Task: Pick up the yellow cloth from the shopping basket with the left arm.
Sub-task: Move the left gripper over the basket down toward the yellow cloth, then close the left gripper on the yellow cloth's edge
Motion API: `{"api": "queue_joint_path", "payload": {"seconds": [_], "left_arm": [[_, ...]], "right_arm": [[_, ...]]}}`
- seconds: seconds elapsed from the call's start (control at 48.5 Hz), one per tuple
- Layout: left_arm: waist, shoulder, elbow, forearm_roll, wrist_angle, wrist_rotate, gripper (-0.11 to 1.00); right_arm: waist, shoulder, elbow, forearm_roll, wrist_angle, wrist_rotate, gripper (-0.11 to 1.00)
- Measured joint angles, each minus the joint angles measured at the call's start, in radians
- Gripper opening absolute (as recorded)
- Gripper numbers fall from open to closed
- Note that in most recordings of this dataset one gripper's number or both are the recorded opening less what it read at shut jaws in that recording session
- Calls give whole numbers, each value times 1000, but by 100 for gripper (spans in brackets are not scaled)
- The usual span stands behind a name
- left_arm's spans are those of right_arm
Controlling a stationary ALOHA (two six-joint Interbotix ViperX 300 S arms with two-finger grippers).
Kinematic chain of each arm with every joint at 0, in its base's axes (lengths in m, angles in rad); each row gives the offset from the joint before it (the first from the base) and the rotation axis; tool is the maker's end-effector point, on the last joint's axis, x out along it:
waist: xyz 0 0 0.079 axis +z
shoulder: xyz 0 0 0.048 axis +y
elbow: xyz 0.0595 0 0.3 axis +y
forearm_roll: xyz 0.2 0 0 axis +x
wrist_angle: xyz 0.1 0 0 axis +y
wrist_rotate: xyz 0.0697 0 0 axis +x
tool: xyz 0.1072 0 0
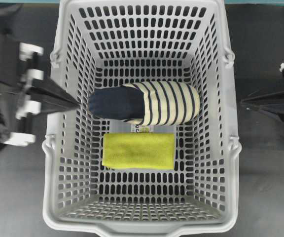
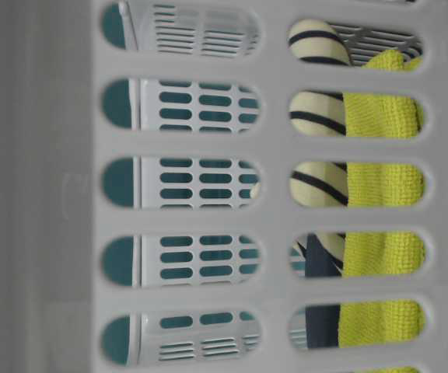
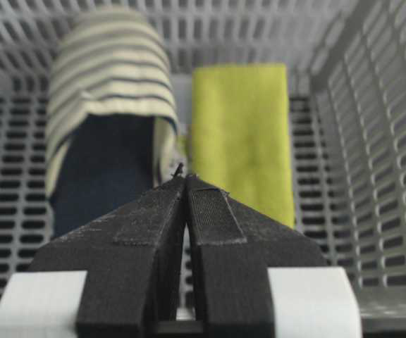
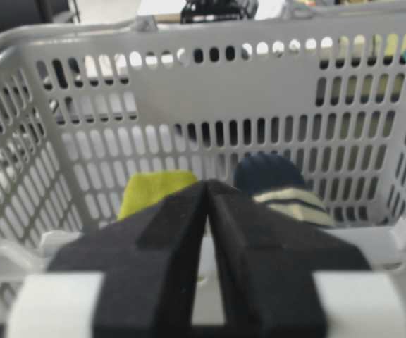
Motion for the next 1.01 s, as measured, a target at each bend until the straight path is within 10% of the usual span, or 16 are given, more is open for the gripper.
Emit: {"api": "queue_joint_path", "payload": {"seconds": [0.268,0.536,1.009], "left_arm": [[-26,198,-156,0,161,-6,15],[-51,397,-308,2,225,-20,88],[-101,713,-449,2,298,-49,88]], "right_arm": [[0,0,-2,0,5,-2,79],[-3,-5,-2,2,5,2,77],[-8,-31,-3,2,9,2,76]]}}
